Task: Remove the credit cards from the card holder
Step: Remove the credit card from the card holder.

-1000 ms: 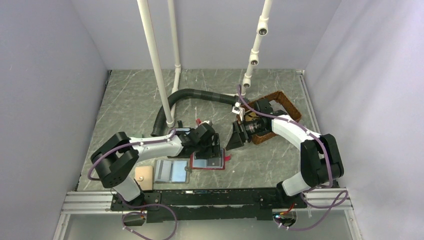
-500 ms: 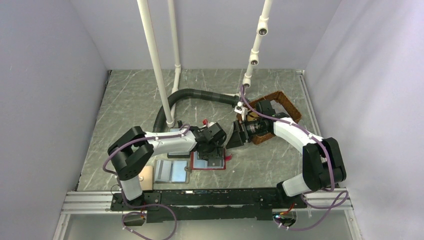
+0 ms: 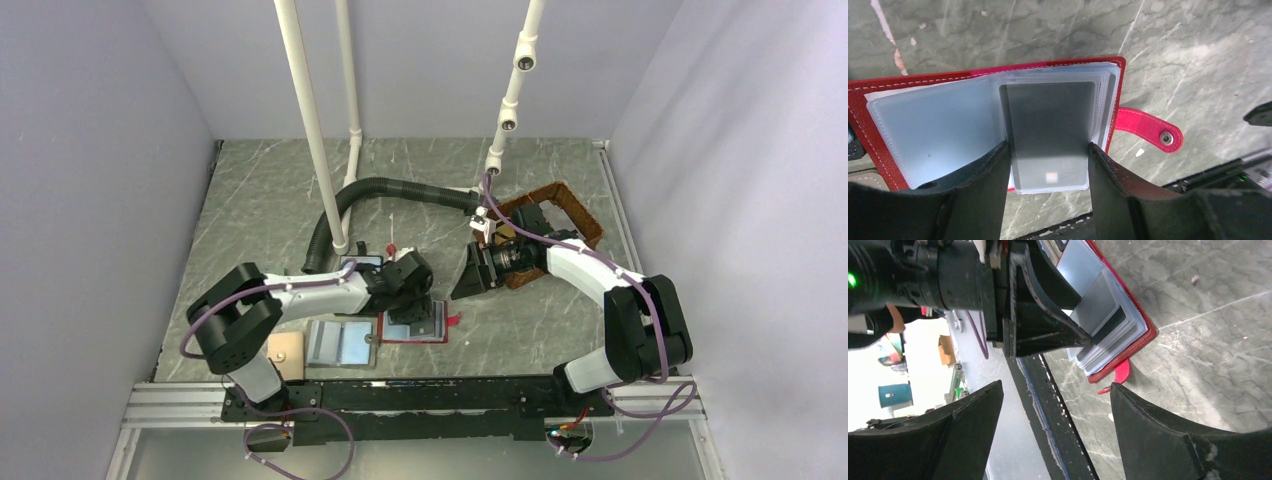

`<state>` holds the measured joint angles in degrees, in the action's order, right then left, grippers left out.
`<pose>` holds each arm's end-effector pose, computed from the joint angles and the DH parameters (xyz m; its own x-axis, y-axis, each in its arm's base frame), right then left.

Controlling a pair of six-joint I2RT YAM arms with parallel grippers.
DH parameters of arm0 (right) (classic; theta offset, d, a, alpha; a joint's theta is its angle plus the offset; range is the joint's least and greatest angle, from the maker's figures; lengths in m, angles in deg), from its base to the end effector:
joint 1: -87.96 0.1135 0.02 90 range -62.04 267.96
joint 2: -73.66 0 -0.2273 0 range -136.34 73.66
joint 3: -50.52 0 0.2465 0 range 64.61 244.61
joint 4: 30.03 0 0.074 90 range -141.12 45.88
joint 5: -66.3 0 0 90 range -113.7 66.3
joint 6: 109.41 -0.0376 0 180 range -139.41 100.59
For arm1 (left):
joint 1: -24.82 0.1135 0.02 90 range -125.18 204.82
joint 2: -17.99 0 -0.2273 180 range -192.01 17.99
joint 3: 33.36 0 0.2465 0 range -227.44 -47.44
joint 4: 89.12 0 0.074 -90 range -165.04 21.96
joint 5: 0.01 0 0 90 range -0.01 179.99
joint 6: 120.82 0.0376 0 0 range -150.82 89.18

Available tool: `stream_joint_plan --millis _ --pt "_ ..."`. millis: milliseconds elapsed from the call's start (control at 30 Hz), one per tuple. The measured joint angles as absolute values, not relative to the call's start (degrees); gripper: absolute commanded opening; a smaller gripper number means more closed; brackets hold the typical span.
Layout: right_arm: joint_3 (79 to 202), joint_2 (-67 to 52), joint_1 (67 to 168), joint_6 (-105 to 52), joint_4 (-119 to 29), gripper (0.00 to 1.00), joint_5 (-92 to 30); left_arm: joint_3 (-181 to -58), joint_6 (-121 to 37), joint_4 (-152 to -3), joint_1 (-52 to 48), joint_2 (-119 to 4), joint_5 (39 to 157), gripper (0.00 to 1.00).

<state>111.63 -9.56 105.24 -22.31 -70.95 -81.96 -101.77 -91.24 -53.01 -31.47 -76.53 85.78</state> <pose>0.2427 0.1090 0.1629 -0.8765 -0.2448 -0.4146 -0.4808 0.4007 0.7799 0.1750 -0.2574 0.1330 -0.9474 -0.1428 -0.2866 -0.0269 0.9273 -0.3733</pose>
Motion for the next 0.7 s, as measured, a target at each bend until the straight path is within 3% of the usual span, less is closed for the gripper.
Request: stream_joint_plan --millis 300,367,500,700 --pt "109.8 -9.9 105.3 -29.2 -66.7 0.73 -83.6 -86.1 -96.1 -69.3 -26.4 -66.3 93.0 0.23" --pt "109.9 -10.7 105.7 -30.0 -66.3 0.66 -83.9 -83.0 -97.1 -73.2 -25.5 -64.7 94.6 0.22" --pt "113.1 -15.5 106.8 -29.4 -68.1 0.36 -84.3 -77.4 -99.4 -81.8 -23.8 -62.8 97.6 0.18" --pt "123.7 -25.3 110.0 -26.1 -73.6 0.33 -83.9 -72.7 -101.8 -90.8 -22.7 -62.4 100.6 0.17"
